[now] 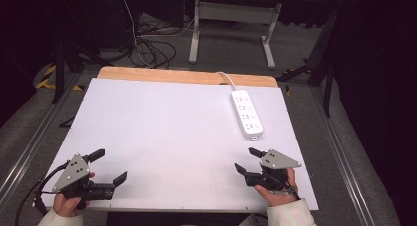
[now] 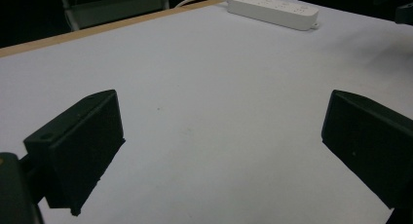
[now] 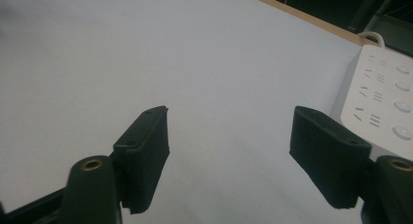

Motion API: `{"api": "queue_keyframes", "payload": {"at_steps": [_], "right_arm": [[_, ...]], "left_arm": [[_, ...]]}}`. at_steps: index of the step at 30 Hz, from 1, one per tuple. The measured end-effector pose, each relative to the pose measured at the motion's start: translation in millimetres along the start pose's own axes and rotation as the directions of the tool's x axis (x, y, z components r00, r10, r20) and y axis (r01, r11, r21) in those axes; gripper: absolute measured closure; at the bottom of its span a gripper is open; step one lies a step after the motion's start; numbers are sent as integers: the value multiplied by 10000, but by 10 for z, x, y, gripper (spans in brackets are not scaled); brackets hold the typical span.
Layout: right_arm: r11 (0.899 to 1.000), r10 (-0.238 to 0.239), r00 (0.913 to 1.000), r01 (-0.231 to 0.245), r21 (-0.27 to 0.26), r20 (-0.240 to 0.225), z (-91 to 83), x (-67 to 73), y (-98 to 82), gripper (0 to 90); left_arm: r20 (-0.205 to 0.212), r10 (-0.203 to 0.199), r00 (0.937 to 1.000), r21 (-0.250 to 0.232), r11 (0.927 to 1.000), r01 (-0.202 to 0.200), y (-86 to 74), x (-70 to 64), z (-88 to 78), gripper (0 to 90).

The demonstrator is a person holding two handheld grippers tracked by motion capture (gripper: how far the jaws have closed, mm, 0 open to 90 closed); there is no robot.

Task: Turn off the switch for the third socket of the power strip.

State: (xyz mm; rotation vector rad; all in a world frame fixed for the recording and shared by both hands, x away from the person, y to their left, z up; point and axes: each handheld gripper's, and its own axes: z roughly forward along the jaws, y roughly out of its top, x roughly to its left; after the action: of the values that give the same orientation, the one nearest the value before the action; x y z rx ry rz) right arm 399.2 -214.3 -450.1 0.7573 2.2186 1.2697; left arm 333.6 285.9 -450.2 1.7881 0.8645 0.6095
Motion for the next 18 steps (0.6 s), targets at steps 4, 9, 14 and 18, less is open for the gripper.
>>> {"api": "queue_keyframes", "payload": {"at_steps": [4, 9, 14, 18], "right_arm": [[9998, -130, 9998, 132, 136, -130, 1, -15, 60, 345], [9989, -54, 9998, 62, 455, -173, 9, -53, 152, 356], [9976, 126, 9997, -111, 686, -217, 27, -121, 240, 383], [9973, 127, 9998, -116, 720, -151, 51, -167, 310, 401]], "left_arm": [[13, 96, 10000, 4, 10000, -96, 1, 2, -6, 27], [-30, 94, 10000, 51, 9999, -94, -3, -8, 3, 37], [-121, 6, 9999, 11, 10000, -5, -9, 0, 4, 37], [-135, -17, 9999, 22, 10000, 18, -10, -2, 7, 37]]}}
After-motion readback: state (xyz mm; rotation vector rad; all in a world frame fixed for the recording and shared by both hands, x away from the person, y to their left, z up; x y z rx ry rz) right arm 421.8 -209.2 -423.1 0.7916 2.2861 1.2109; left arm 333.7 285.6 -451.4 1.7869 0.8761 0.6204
